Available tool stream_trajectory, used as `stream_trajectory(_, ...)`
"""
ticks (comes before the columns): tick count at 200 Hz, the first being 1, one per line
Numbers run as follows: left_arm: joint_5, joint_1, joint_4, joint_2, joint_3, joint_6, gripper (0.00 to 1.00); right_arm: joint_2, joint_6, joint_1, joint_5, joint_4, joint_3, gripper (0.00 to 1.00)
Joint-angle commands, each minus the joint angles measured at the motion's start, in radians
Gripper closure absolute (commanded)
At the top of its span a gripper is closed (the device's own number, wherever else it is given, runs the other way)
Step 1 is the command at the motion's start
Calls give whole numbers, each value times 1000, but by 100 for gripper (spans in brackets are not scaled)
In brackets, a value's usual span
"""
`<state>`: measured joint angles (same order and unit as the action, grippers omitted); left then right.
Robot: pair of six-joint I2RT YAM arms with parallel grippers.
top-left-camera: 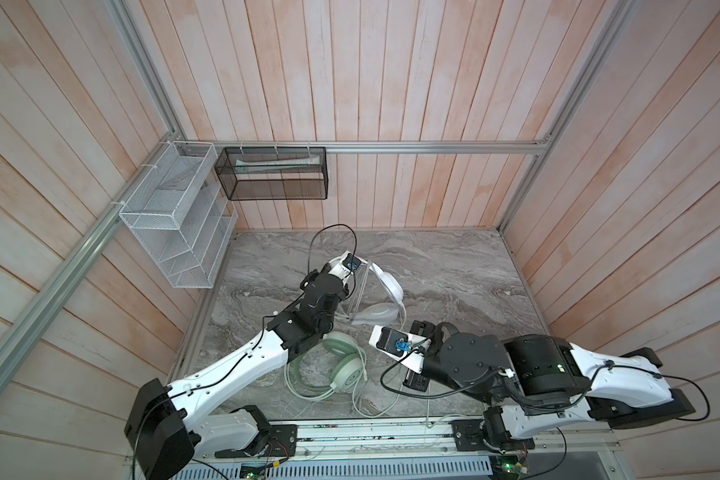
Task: Wrap the headphones
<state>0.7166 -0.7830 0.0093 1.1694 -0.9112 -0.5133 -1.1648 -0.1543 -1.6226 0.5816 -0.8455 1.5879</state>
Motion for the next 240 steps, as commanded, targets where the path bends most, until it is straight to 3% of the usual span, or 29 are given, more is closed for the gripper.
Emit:
stream_trajectory(1, -27, 18, 153, -75, 84, -42, 100, 57, -79, 11, 52, -27, 114, 100)
stream_trajectory(25, -14, 18, 179, -140, 149, -36, 100, 56, -96, 23, 28, -26, 152, 100)
stream_trajectory(48, 2, 42, 71, -148, 77, 74, 100, 40, -91, 22, -20, -20, 96, 100)
stream_trajectory(69, 19, 46, 54, -132, 60, 82, 100, -6, -83, 22, -91, -35, 83, 100)
stream_trajectory(105, 96, 51, 215, -111, 135, -42, 100, -28, -58, 22, -160, -76, 132, 100)
stream_trajectory(135, -55, 184, -22, -143, 13, 270, 100, 25, -25, 21, -165, -42, 32, 100)
stream_trajectory(150, -124, 243, -82, -156, -21, 369, 100, 42, 0, 23, -155, -23, -44, 100)
stream_trajectory(196, -203, 310, -149, -163, -43, 509, 100, 132, 41, 22, -203, 70, -173, 100)
stream_trajectory(240, -179, 320, -143, -139, -12, 490, 100, 81, 47, 22, -245, 55, -143, 100)
